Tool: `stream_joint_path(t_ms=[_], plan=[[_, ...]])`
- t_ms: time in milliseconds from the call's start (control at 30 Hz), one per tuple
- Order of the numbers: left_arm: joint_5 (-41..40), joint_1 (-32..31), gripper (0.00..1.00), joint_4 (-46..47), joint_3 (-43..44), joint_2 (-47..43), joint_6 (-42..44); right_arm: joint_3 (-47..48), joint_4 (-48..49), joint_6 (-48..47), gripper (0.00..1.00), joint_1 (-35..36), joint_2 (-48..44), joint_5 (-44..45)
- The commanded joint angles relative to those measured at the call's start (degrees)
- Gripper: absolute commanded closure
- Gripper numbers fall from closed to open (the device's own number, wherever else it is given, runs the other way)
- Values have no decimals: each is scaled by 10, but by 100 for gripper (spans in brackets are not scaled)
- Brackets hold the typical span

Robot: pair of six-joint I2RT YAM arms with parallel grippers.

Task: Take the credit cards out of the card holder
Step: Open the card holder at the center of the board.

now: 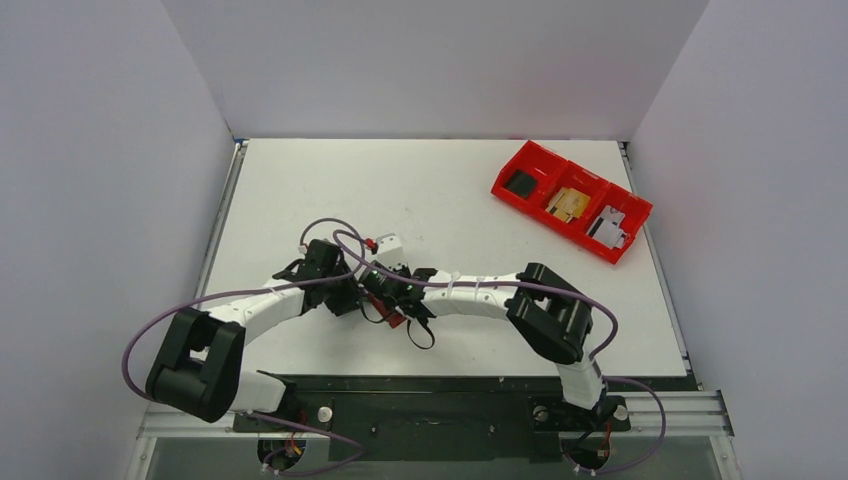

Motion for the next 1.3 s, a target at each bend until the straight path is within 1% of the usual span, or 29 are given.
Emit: stream_joint_path(t_ms=[0, 33, 67, 333, 467, 600, 700, 833, 867, 967, 1100, 1267], plan=[[7, -6, 65, 32, 24, 21, -1, -31, 1, 33, 94, -14, -5, -54], [6, -6, 65, 33, 27, 27, -1, -34, 7, 39, 98, -19, -7, -61], [5, -6, 65, 34, 31, 33, 2, -41, 10, 42, 100, -23, -11, -76], [1, -6, 65, 29, 51, 60, 16, -82, 65, 78, 100, -72, -64, -176], [-2, -6, 65, 23, 57, 61, 24, -100, 85, 93, 100, -92, -109, -199], [-9, -6, 65, 3, 66, 46, 38, -110, 82, 107, 100, -105, -157, -190], [-18, -5, 65, -18, 79, 32, 53, -111, 60, 114, 100, -108, -182, -171], [-25, -7, 60, -41, 89, -4, 67, -113, 43, 118, 100, -107, -212, -165], [-24, -6, 56, -43, 88, -11, 67, -112, 39, 119, 100, -107, -216, -165], [-12, -6, 52, -45, 78, -48, 65, -111, 34, 121, 100, -105, -231, -162], [3, -5, 50, -47, 69, -75, 56, -106, 27, 121, 100, -99, -237, -158], [10, -6, 50, -49, 67, -86, 55, -92, 17, 120, 100, -88, -233, -157]])
